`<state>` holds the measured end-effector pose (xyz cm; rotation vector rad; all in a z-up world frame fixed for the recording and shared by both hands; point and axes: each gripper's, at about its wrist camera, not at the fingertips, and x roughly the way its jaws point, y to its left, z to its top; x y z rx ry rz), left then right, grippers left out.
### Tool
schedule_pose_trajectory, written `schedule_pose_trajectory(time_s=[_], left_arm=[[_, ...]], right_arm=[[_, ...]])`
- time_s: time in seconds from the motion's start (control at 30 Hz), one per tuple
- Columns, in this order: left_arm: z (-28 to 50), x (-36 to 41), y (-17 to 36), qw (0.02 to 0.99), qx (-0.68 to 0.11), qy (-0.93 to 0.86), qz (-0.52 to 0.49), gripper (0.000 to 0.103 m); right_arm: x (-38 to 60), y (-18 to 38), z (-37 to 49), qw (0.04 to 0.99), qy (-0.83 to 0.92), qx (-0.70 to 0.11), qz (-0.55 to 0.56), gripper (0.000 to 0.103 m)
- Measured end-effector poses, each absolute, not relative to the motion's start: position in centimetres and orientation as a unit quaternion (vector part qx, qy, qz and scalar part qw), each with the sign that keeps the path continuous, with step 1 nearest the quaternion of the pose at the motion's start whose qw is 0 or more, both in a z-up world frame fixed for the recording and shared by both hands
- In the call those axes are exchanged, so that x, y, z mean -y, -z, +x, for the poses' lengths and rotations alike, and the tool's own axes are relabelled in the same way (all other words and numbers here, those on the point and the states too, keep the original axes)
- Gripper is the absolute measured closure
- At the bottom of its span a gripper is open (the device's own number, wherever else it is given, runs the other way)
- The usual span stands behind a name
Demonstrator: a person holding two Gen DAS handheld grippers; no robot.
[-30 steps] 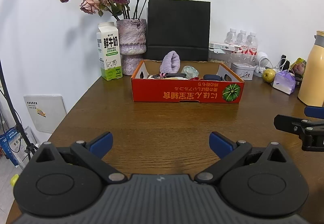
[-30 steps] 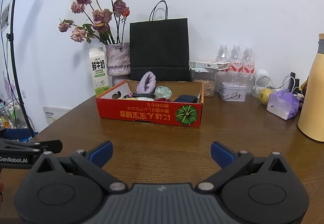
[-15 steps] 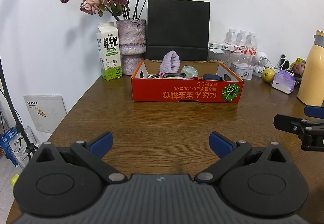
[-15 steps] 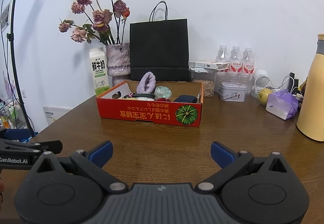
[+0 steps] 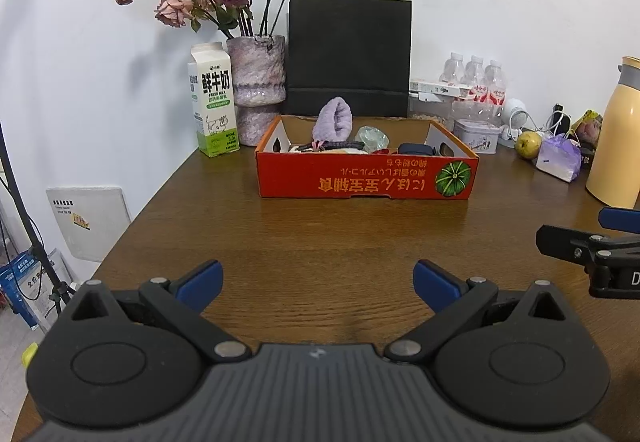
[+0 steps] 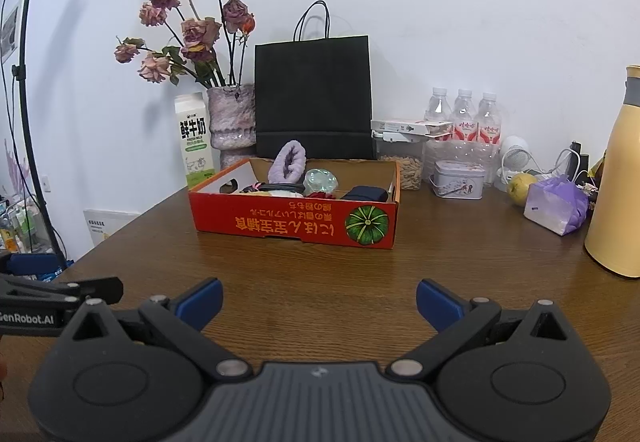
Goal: Organize objects
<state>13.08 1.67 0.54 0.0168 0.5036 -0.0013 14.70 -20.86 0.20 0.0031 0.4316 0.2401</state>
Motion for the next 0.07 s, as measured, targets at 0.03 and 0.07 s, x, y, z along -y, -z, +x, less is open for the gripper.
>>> schedule_pose_trajectory(time_s=[0.03,0.07], left_arm=[[13.09,-1.6,-0.53,0.968,-0.25,0.002,0.01,0.0],[13.07,-1.56,-0.51,0.969,-0.248,0.002,0.012,0.0]], right_arm=[[21.05,-0.14,14.63,0.97,-0.119,-0.214,0.002,0.0],[21.07,-0.13,14.53,0.969,-0.119,-0.215,0.002,0.0]])
